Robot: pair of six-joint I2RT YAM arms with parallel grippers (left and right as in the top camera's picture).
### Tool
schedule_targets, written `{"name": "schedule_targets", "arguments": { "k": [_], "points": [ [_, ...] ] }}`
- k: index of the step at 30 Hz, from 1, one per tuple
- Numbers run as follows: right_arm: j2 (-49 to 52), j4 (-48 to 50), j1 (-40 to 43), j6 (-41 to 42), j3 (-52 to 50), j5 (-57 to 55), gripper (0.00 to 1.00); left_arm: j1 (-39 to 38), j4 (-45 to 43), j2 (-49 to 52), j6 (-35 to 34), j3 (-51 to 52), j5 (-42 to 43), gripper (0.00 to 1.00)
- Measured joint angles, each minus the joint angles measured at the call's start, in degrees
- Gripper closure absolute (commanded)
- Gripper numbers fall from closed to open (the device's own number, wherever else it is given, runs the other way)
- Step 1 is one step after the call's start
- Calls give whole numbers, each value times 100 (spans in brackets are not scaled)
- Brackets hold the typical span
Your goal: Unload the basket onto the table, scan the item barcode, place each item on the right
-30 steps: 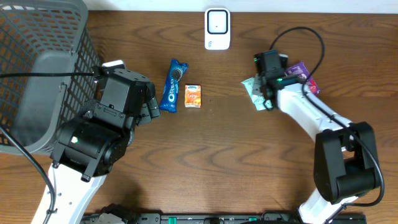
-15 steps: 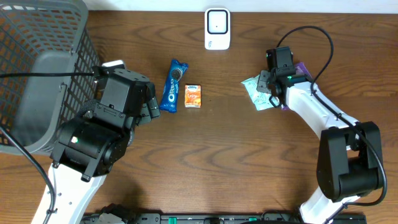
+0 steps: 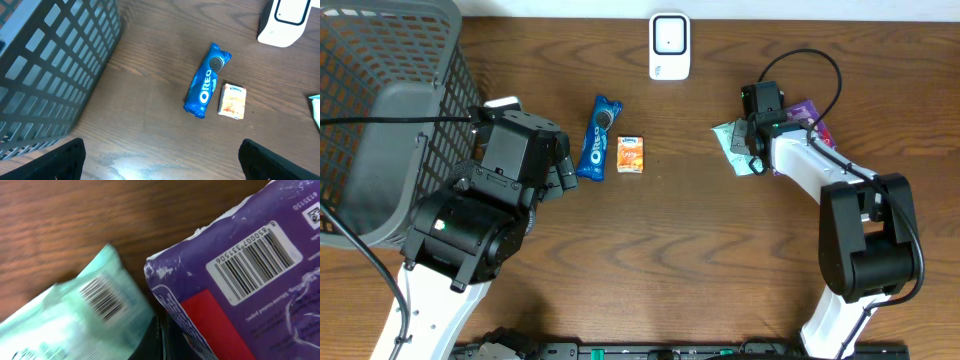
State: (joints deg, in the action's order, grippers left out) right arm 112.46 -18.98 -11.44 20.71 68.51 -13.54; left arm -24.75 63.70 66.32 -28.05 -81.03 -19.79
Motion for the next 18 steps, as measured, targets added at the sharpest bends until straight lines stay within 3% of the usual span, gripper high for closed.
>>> {"name": "schedule_targets", "arguments": {
  "k": [13,18],
  "points": [
    [129,186,225,-22,39,-146,94,0,0,0,0,0,0,2],
    [136,-188,225,-31,365,55,76,0,-2,0,0,0,0,2]
  ]
}}
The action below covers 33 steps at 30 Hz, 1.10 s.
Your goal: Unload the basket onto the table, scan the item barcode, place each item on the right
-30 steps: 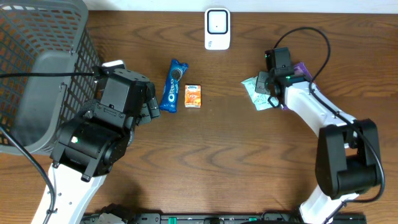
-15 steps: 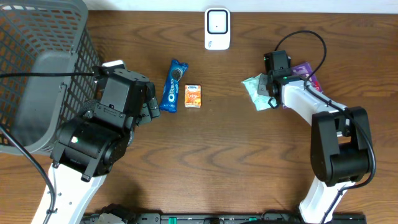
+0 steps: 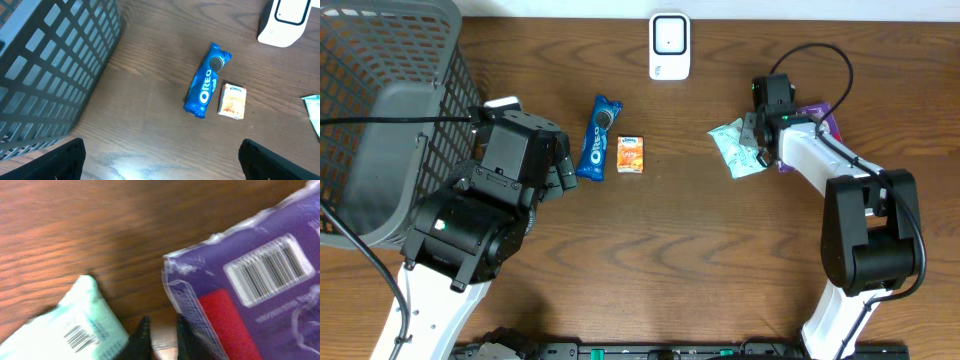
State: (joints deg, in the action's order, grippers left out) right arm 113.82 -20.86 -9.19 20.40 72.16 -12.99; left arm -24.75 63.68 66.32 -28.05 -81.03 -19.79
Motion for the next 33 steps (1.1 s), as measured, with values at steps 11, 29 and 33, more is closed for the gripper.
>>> {"name": "schedule_targets", "arguments": {
  "k": [11,29,33],
  "points": [
    [0,-938,46,-184,153,925,64,0,2,0,0,0,0,2],
    [0,-1591,90,-468,122,1705,64,0,0,0,0,0,0,2],
    [-114,-1755,90,-560,168,1801,56,0,2,0,0,0,0,2]
  ]
}}
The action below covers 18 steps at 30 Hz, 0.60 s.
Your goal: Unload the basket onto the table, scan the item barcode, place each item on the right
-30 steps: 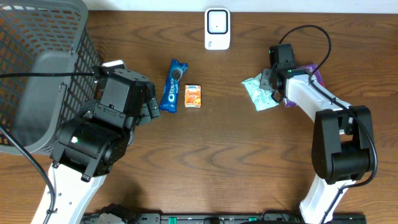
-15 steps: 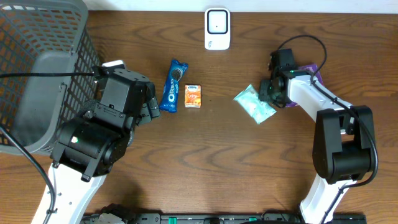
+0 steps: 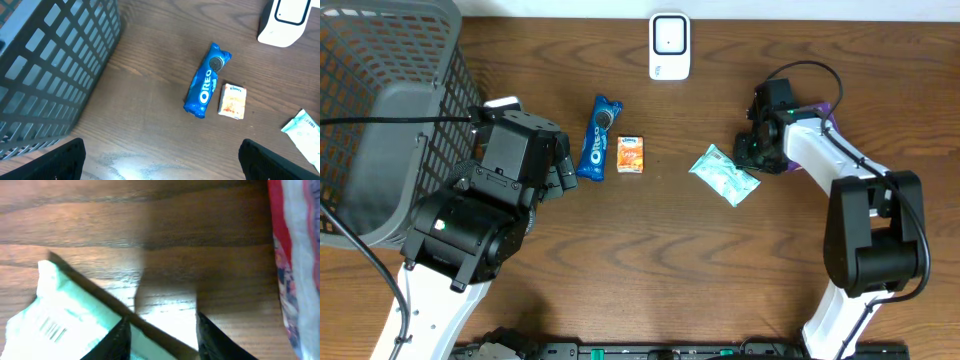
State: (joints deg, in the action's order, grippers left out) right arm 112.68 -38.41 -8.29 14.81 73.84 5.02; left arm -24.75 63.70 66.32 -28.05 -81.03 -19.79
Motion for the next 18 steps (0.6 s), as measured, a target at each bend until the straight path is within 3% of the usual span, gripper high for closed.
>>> {"name": "schedule_targets", "arguments": {
  "k": [6,12,18],
  "points": [
    [-435,-87,0,-157,39,133,39,0,0,0,0,0,0,2],
    [-579,-343,-2,-1008,50,820,22,0,0,0,0,0,0,2],
    [-579,-341,-2,-1709,-343,1071,20,0,-2,0,0,0,0,2]
  ]
}}
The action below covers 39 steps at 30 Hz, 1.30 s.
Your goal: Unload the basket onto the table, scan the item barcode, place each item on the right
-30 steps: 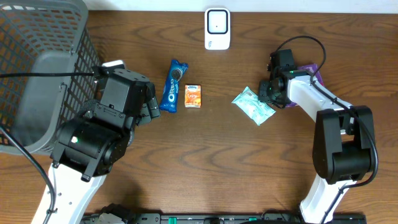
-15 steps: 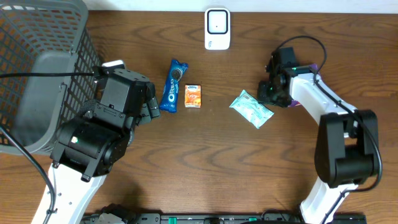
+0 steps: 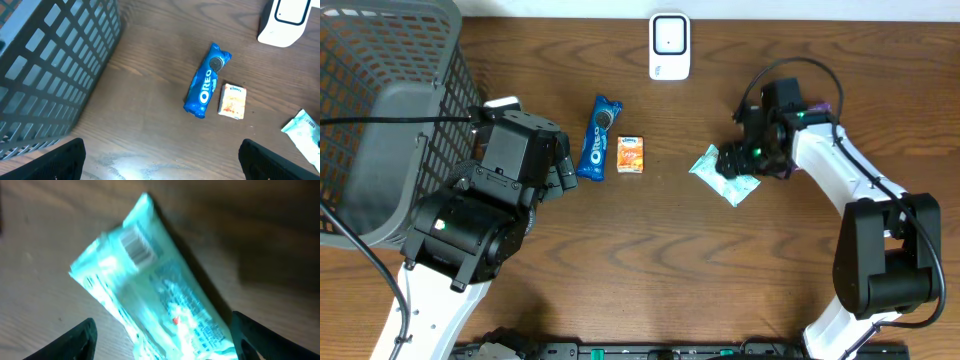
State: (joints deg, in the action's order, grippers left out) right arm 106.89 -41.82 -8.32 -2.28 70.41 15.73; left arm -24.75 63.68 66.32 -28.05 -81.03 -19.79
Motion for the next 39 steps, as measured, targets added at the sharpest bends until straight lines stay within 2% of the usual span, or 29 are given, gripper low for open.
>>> {"name": "schedule_targets", "arguments": {
  "k": [2,10,13,15,16,17,23,31,34,39],
  "points": [
    [0,103,0,-131,-184,15,23,0,2,0,0,0,0,2],
    [0,815,0,-372,-656,37,50,0,2,0,0,0,0,2],
    [0,831,0,-365,-688,50,65,0,2,0,0,0,0,2],
    [0,848,0,-304,-688,81,85,0,2,0,0,0,0,2],
    [-2,857,0,-254,-688,107,89,0,2,0,0,0,0,2],
    [-13,859,2,-162,-688,129,98,0,2,0,0,0,0,2],
    [-90,1010,2,584,-691,142,99,0,2,0,0,0,0,2],
    [-87,2074,0,3027,-728,-273,98,0,2,0,0,0,0,2],
    [-87,2332,2,3624,-728,-387,99,0,2,0,0,0,0,2],
    [-87,2181,0,4079,-702,-826,90,0,2,0,0,0,0,2]
  ]
}}
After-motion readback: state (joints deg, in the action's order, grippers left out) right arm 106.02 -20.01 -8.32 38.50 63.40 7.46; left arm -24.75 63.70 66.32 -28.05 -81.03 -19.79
